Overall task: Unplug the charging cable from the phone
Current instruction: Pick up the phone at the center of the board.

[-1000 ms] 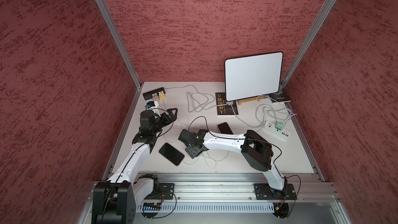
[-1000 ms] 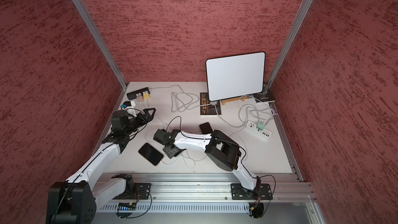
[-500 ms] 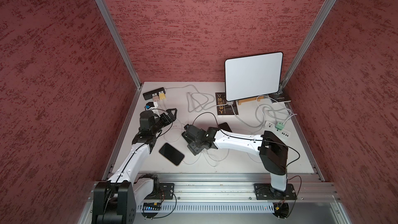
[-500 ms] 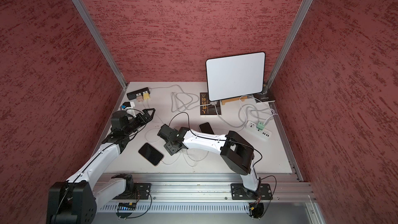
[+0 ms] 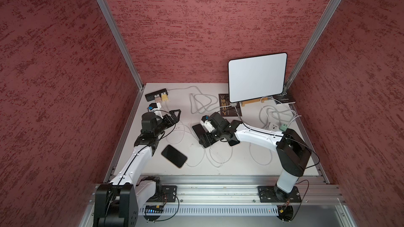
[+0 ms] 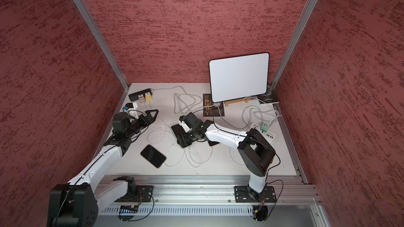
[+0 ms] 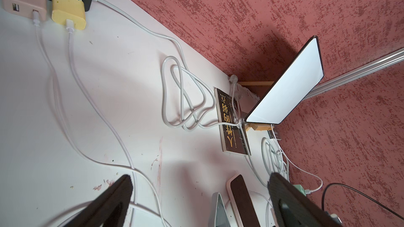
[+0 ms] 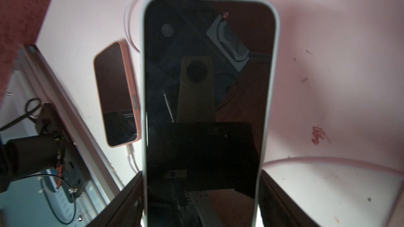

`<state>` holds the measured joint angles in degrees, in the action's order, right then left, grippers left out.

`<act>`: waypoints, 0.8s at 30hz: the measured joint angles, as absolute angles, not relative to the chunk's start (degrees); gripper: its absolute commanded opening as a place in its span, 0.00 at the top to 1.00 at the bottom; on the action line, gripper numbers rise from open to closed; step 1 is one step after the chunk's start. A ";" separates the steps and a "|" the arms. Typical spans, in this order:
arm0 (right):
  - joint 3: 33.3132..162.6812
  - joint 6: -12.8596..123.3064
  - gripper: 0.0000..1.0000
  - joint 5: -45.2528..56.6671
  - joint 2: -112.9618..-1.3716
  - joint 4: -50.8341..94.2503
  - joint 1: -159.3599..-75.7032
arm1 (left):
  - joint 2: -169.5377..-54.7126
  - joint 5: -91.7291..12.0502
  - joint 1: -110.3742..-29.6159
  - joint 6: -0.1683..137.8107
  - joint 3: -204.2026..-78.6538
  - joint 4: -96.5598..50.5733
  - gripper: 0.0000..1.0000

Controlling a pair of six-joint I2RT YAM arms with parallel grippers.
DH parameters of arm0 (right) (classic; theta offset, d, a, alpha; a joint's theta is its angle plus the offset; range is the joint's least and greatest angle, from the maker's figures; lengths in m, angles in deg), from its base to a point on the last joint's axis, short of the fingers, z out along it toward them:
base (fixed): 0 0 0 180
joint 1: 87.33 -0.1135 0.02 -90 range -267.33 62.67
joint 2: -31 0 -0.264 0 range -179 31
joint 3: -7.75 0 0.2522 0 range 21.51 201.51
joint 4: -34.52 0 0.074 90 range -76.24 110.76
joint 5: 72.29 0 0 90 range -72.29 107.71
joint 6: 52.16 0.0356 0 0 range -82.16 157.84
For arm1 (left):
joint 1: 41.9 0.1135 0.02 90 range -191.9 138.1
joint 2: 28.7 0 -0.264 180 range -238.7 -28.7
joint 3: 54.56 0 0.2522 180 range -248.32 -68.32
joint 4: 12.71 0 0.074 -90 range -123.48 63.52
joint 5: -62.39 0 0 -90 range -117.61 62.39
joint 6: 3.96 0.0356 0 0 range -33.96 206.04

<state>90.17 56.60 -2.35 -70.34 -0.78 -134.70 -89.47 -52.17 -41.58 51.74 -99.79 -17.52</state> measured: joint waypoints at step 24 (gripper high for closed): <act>73.03 86.02 0.63 -38.63 -68.20 47.89 -120.21 | -105.42 -78.88 -41.58 35.39 -95.83 20.42 0.00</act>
<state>73.03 86.02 -38.63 -68.20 47.89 -120.21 -105.42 -78.88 -41.58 35.39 -95.83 20.42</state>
